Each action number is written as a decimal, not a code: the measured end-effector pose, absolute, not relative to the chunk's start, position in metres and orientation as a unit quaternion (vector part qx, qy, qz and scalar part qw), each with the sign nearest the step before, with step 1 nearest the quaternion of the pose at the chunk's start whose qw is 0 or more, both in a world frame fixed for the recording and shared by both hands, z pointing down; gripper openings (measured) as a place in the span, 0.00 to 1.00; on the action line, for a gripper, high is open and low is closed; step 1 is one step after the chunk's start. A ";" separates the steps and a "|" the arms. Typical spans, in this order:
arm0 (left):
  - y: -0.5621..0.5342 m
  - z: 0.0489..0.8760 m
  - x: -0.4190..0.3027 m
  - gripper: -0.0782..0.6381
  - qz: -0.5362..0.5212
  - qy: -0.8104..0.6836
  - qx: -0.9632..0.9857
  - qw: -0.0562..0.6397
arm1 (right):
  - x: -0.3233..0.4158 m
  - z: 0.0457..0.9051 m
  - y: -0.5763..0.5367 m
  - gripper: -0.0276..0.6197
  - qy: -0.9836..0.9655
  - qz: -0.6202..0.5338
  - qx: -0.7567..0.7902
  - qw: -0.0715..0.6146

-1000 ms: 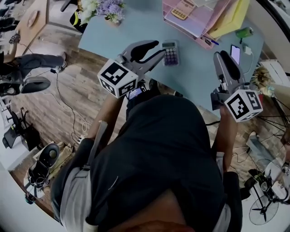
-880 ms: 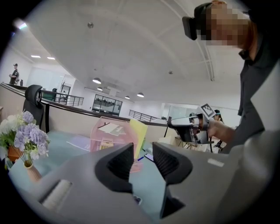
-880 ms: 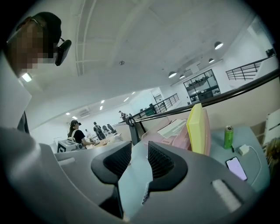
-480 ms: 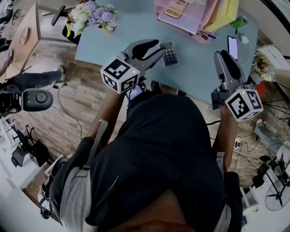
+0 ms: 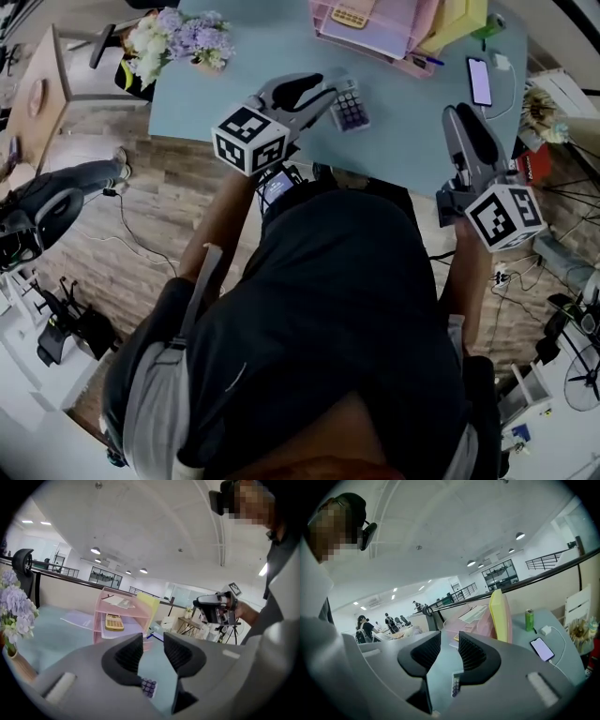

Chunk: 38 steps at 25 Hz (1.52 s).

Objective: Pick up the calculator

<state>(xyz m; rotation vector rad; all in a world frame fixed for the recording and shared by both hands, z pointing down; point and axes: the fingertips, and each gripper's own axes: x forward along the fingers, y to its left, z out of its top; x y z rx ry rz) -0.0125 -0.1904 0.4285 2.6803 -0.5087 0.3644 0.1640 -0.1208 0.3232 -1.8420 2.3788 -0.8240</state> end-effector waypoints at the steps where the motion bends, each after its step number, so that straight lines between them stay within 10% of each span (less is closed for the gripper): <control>1: -0.193 0.434 -0.012 0.37 0.133 -0.183 0.954 0.198 | 0.164 0.325 -0.122 0.23 0.762 -0.268 -0.590 0.010; 38: -0.238 0.619 0.000 0.41 0.235 -0.228 0.882 0.338 | 0.177 0.357 -0.189 0.23 0.787 -0.309 -0.530 -0.068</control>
